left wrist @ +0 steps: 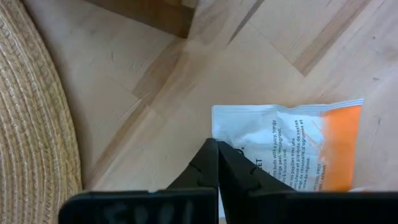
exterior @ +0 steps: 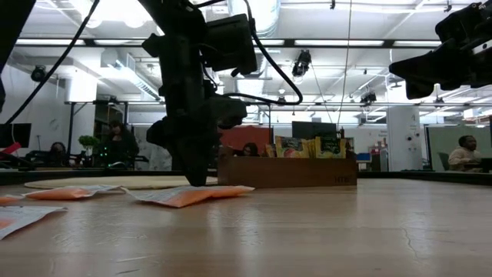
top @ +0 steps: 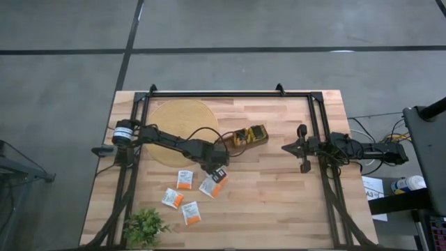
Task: Pick & Place Tea
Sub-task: Put the white tea bag into the left section of the wooden organizer
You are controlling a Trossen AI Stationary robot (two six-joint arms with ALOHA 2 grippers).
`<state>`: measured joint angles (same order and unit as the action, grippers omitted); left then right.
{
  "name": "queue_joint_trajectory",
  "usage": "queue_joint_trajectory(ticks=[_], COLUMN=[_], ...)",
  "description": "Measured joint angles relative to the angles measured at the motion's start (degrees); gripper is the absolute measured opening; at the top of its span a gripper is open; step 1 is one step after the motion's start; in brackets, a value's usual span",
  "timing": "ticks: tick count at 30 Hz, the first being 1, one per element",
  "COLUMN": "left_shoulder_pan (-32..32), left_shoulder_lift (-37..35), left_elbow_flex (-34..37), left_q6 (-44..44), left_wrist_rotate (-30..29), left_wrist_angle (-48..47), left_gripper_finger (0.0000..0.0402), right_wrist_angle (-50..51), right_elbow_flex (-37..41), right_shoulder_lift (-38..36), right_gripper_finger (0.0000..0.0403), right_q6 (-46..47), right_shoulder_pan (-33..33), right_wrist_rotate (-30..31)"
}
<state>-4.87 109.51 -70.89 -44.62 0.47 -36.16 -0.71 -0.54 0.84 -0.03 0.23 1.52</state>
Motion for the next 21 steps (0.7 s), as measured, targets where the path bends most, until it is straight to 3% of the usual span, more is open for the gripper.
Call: queue_joint_trajectory(ticks=[14, 21], left_shoulder_pan=[0.3, 0.2], left_shoulder_lift=[-1.1, -1.2], left_elbow_flex=[-5.1, -5.5], left_q6=[0.1, -1.9], left_wrist_rotate=[4.4, 3.6], left_wrist_angle=[-6.6, -6.9], left_gripper_finger=[0.0002, 0.0052], right_wrist_angle=[0.0, 0.0], right_elbow_flex=[0.0, 0.0], right_shoulder_lift=[0.0, 0.0], right_gripper_finger=[0.0009, 0.0008], right_q6=[0.0, 0.0], right_shoulder_pan=[0.0, 0.0], right_wrist_rotate=[0.0, 0.0])
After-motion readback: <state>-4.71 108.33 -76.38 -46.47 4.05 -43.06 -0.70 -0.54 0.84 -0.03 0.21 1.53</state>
